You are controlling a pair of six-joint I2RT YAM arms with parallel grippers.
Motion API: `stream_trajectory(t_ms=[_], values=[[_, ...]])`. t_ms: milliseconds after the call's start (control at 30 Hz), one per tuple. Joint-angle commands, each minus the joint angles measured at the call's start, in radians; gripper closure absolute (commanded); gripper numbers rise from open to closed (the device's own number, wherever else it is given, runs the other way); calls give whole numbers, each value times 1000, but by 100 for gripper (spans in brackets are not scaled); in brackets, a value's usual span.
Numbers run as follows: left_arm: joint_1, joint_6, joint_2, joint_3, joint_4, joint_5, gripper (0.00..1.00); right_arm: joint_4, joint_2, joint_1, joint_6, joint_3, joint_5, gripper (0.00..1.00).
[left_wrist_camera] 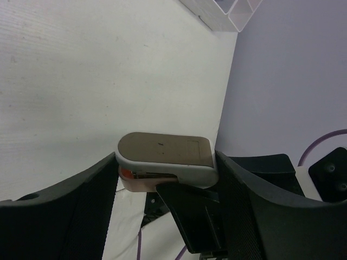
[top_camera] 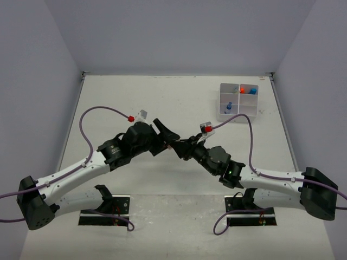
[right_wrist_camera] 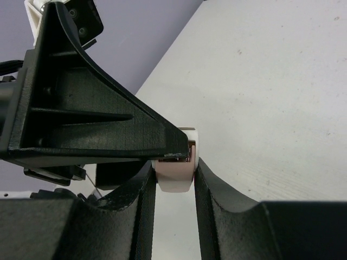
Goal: Sort the stationery into containers
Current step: Pick up the stapler from the center of the board, then place the stapler in the storage box.
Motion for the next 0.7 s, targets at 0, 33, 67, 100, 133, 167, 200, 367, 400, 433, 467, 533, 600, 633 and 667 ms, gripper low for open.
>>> stream_trajectory(t_ms=[0,33,67,100,133,167,200,367,400,433,467,533,600,633,667], values=[[-14,54,-9,71,-14,-57,0,85,-43,-21,7,-41,66,100],[-14,66,-2,104,-47,-102,0,84,-51,-34,19,-53,72,100],[-12,73,23,183,-103,-201,0,68,-70,-69,57,-70,93,100],[-11,80,46,254,-165,-283,0,56,-86,-96,81,-88,102,100],[-9,84,67,312,-228,-343,0,42,-101,-121,95,-105,100,100],[-5,83,77,342,-286,-368,0,5,-124,-163,115,-111,97,100],[3,90,91,383,-331,-406,0,-27,-157,-206,129,-109,106,100],[26,109,52,437,-446,-506,0,-572,-218,-438,301,46,291,100],[26,138,13,407,-442,-517,0,-673,-197,-543,347,100,313,100],[27,182,-38,368,-433,-529,0,-787,-166,-636,393,161,347,100],[27,196,-72,344,-442,-539,0,-826,-133,-681,402,198,367,100],[27,229,-127,310,-463,-555,0,-904,-70,-793,477,262,407,100],[27,317,-159,301,-513,-564,0,-994,8,-871,548,375,429,100],[27,365,-172,299,-533,-565,0,-1026,59,-905,569,426,424,100],[27,414,-182,300,-556,-565,0,-1054,113,-931,588,483,415,100]])
